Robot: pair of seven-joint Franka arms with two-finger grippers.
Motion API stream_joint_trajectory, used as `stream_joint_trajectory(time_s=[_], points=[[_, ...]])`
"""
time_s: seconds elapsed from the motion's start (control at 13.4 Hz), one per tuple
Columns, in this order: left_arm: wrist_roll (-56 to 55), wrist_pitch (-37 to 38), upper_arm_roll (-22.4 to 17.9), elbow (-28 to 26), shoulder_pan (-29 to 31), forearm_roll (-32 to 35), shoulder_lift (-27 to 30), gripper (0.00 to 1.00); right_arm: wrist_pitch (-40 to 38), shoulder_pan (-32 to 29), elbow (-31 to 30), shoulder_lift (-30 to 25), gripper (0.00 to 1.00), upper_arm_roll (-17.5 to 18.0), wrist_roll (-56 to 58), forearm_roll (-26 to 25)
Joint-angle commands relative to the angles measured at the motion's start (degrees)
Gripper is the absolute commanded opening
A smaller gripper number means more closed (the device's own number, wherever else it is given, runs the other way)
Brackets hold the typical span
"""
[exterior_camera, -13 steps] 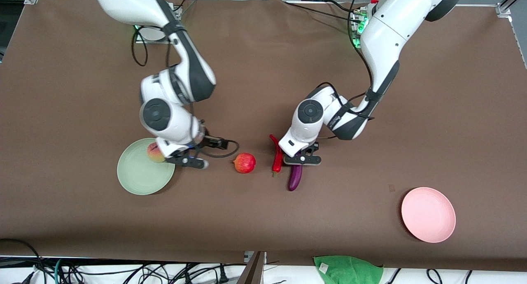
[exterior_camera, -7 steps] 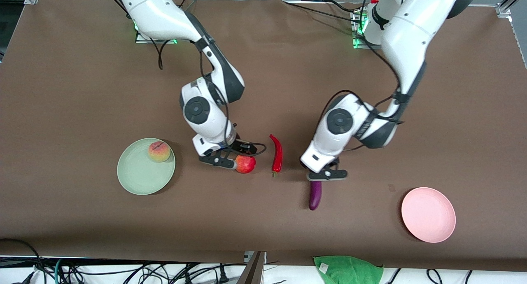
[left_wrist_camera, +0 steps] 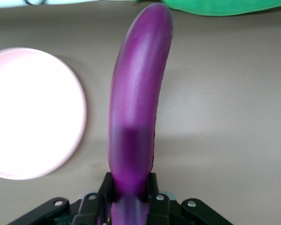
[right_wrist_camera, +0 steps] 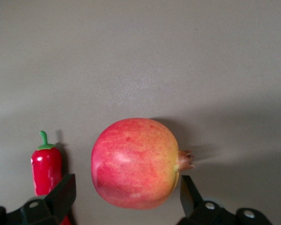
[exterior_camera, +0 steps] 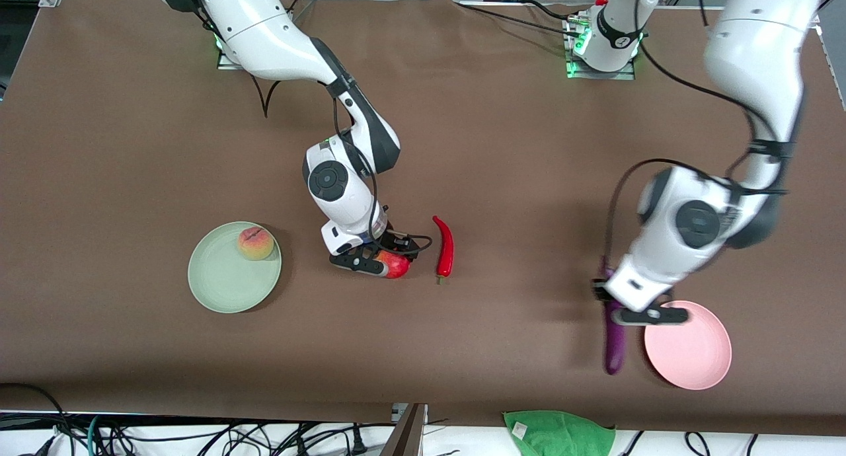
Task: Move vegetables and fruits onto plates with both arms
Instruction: 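Carry the eggplant to the pink plate while the right gripper grasps the pomegranate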
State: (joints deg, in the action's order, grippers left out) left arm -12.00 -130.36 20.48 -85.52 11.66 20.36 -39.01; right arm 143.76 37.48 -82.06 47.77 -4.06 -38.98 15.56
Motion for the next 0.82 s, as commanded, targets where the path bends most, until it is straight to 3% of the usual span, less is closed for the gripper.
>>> stream_joint_trajectory(time_s=[0.0,0.22,0.3,0.6,0.75], points=[[16.33,0.11,0.96,-1.31,6.60,-1.73,1.40,0.00,0.21,-0.48,1.47,1.09,0.83,0.20,0.74,0.35],[21.75,-2.17,0.70,-1.22,9.51,-1.73,-0.01,0.00,-0.40,-2.93,1.29,0.83,0.43,0.19,5.30,1.14],[22.19,-2.27,0.70,-1.22,10.65,-1.82,-0.62,0.00,-2.23,-3.38,1.38,0.13,0.39,0.20,5.49,1.06],[24.74,-4.37,0.70,-0.61,12.33,-1.91,-3.43,0.00,-17.77,-7.33,5.15,-3.83,0.39,0.02,8.46,0.88],[24.74,-5.51,0.70,0.88,12.16,-1.91,-5.10,0.00,-19.04,-7.78,5.25,-4.62,0.39,0.11,9.10,1.14]])
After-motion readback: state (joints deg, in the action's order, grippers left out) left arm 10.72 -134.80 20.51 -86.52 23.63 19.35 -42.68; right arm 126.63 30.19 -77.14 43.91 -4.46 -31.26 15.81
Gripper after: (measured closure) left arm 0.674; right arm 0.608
